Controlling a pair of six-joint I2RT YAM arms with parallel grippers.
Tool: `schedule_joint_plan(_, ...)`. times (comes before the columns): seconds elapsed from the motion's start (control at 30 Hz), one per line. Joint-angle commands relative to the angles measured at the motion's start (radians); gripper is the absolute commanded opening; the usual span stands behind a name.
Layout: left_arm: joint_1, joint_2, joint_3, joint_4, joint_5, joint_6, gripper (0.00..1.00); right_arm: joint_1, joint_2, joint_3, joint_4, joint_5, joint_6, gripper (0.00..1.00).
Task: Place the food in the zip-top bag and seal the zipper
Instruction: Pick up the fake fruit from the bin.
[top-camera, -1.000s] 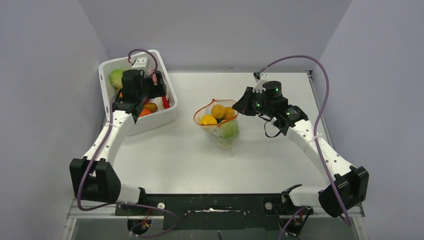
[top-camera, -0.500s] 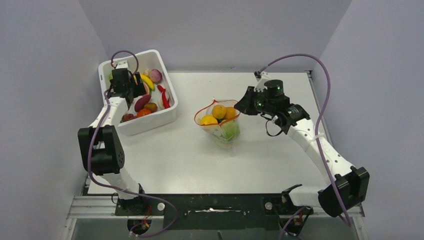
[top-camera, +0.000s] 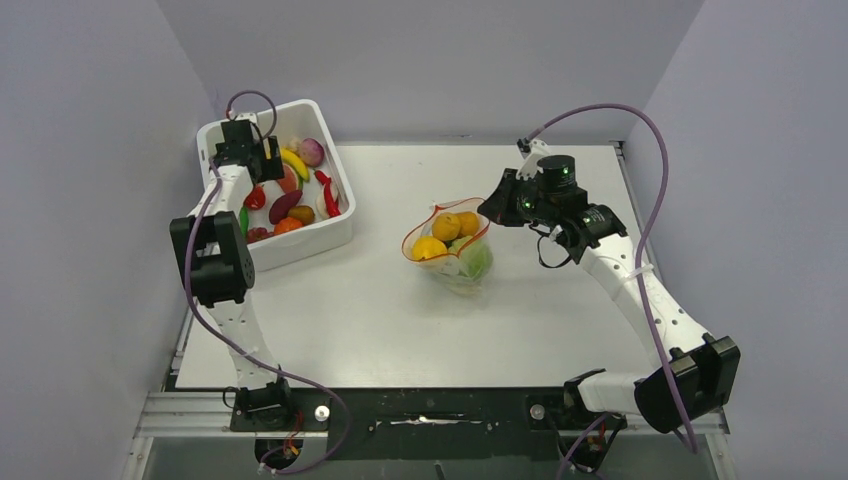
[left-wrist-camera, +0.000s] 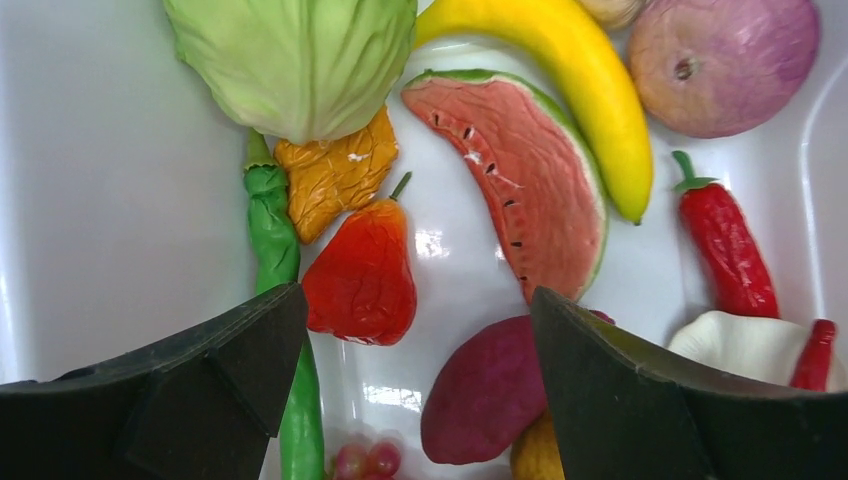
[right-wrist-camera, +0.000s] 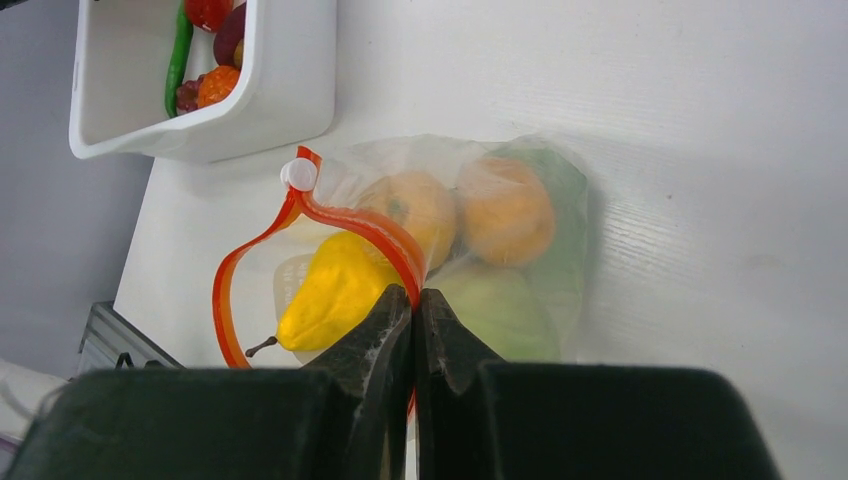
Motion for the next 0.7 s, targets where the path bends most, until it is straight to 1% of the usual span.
schedule_joint_plan(0.0, 0.035, 0.047, 0.091, -0.068, 0.042, 0.034, 0.83, -0.012, -0.006, 0.059, 0.047, -0.011, -0.012, 0.02)
schedule_joint_plan(0.27, 0.045, 0.097, 0.102, -0.097, 0.040, 0.053, 0.83, -0.016, -0.003, 0.061, 0.052, -0.016, -0.005, 0.02)
schedule_joint_plan(0.67, 0.045, 0.156, 0.149, -0.108, 0.032, 0.100, 0.78, -0.018, -0.020, 0.049, 0.052, -0.014, -0.001, 0.02)
